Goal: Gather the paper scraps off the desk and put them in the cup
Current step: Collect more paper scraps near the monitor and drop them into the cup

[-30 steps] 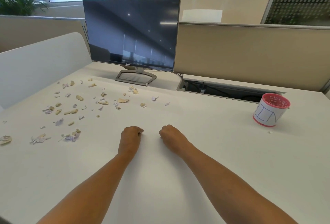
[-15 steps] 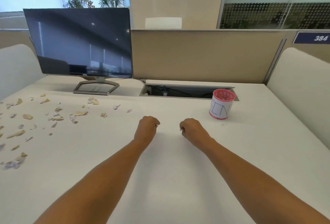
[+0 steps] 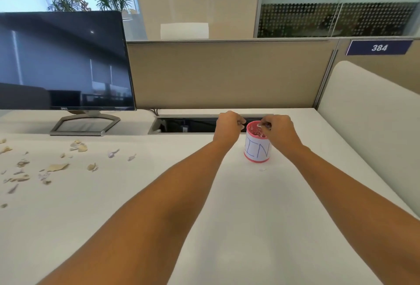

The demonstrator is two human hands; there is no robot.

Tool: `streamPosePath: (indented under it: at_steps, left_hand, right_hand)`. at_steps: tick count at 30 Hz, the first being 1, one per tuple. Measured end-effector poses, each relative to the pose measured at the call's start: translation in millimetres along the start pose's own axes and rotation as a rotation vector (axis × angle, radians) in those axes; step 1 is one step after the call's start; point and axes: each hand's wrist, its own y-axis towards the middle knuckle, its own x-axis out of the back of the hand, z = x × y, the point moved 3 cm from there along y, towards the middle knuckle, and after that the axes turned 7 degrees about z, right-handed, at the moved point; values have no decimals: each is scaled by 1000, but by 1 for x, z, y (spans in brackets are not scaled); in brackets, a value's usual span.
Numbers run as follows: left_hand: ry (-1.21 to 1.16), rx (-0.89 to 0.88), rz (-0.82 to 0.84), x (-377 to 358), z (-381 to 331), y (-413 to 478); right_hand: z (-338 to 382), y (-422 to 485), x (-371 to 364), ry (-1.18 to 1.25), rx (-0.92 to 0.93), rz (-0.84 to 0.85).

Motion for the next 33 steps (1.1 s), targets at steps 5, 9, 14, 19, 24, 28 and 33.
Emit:
streamPosePath:
  at_steps: [5, 9, 14, 19, 24, 28, 33]
  left_hand:
    - [-107, 44, 46, -16, -12, 24]
    - [-191, 84, 110, -30, -15, 33]
    - [-265, 99, 122, -39, -20, 36]
    - [-270, 70, 54, -40, -18, 33]
    - [-239, 23, -100, -31, 4, 19]
    - [-169, 67, -124, -36, 41, -2]
    - [37, 147, 22, -46, 100, -39]
  right_hand:
    - [-9, 18, -5, 55, -31, -10]
    - [-16, 24, -14, 67, -71, 53]
    - [-23, 26, -16, 90, -73, 33]
    - [-25, 19, -13, 159, -82, -96]
    - [-19, -7, -19, 194, -64, -159]
    - [-11, -36, -33, 180, 2, -93]
    - [-21, -61, -65, 89, -18, 114]
